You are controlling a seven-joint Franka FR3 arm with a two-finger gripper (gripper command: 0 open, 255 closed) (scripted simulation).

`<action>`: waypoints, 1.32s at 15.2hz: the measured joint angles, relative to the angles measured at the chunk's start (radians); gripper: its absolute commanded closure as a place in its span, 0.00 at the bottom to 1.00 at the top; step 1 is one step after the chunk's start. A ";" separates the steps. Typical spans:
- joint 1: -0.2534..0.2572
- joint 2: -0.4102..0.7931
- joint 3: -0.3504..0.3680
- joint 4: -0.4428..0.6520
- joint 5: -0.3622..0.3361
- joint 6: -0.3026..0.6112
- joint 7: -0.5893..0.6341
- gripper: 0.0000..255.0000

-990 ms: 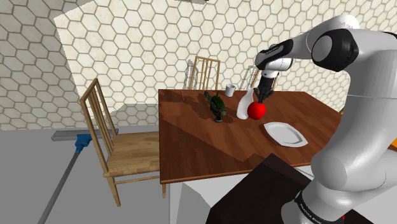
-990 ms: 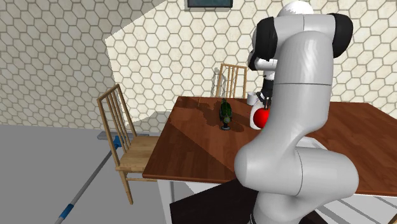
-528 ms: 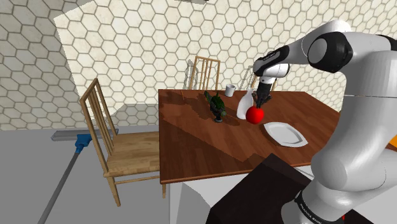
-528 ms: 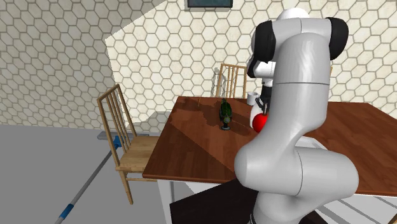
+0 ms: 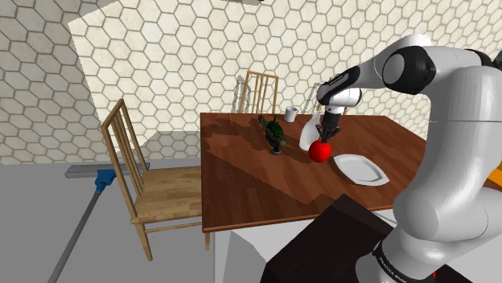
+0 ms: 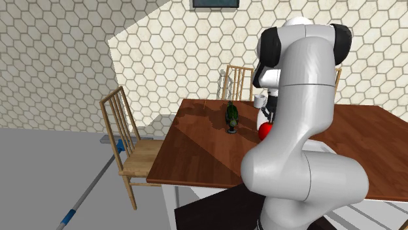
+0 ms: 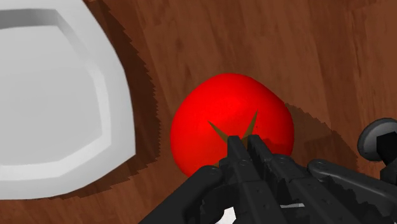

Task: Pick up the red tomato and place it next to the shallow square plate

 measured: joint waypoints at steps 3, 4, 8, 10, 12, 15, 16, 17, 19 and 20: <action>-0.002 0.022 0.002 -0.008 0.004 0.029 -0.003 1.00; -0.003 0.023 0.002 -0.009 0.004 0.032 -0.003 1.00; -0.003 0.025 0.003 -0.008 0.005 0.034 -0.003 1.00; -0.003 0.025 0.003 -0.008 0.005 0.034 -0.003 0.00; -0.003 0.025 0.003 -0.008 0.005 0.034 -0.003 0.00; -0.003 0.025 0.003 -0.008 0.005 0.034 -0.003 0.00; -0.003 0.025 0.003 -0.008 0.005 0.034 -0.003 0.00; -0.002 0.019 0.002 0.000 0.003 0.020 -0.001 0.00; 0.001 -0.009 -0.001 0.012 -0.002 -0.020 0.002 0.00; 0.001 -0.020 -0.003 0.025 -0.004 -0.042 0.002 0.00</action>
